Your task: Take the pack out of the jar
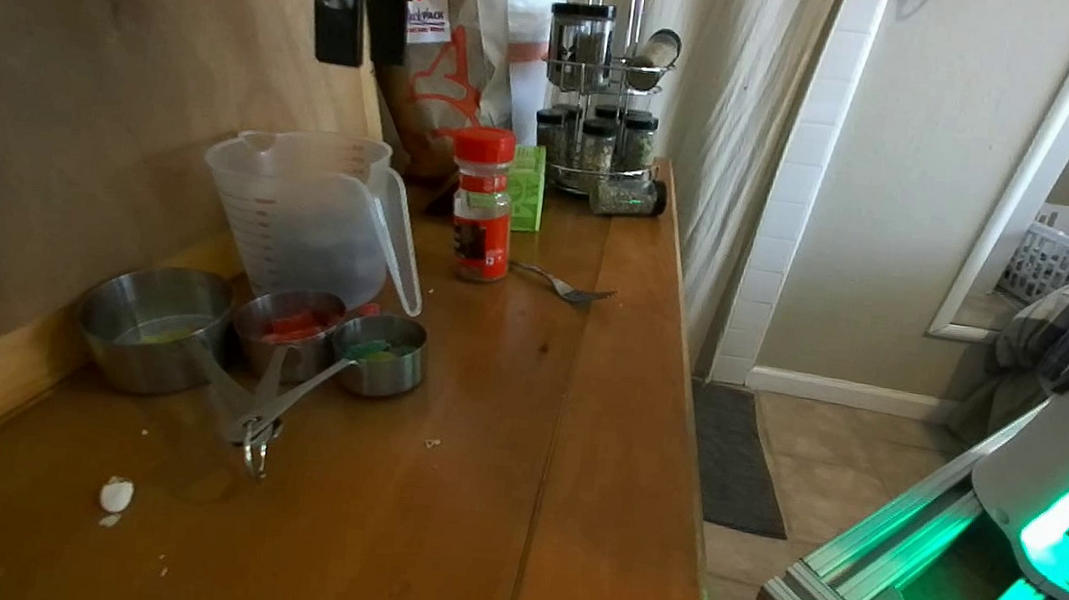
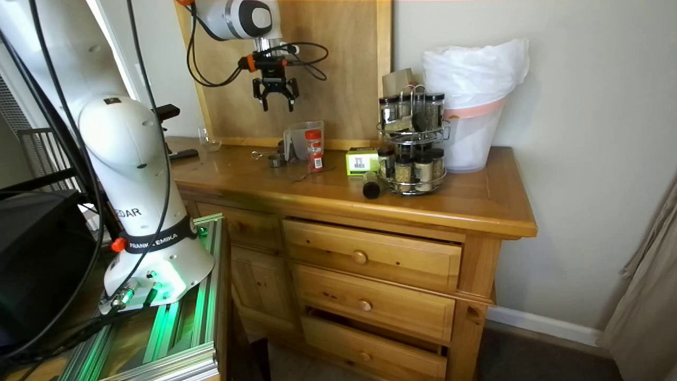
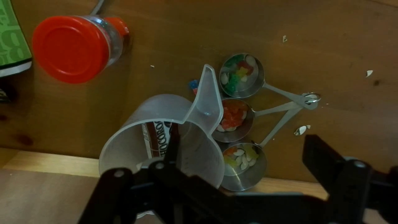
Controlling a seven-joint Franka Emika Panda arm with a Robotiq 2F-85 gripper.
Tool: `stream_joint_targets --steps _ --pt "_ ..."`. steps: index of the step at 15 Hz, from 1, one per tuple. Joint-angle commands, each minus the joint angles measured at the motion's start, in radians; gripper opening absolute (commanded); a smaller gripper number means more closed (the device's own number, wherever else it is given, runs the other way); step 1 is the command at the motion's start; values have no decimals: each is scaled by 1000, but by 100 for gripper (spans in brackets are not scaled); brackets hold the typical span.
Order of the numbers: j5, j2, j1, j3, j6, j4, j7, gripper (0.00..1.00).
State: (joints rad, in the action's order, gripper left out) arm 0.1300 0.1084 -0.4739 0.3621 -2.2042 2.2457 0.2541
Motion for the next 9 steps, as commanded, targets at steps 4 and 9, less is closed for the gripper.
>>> stream_joint_targets --steps 4,9 --pt "16 -45 29 12 -96 -16 -68 100" --pt "1 -173 60 5 -296 -45 -155 98"
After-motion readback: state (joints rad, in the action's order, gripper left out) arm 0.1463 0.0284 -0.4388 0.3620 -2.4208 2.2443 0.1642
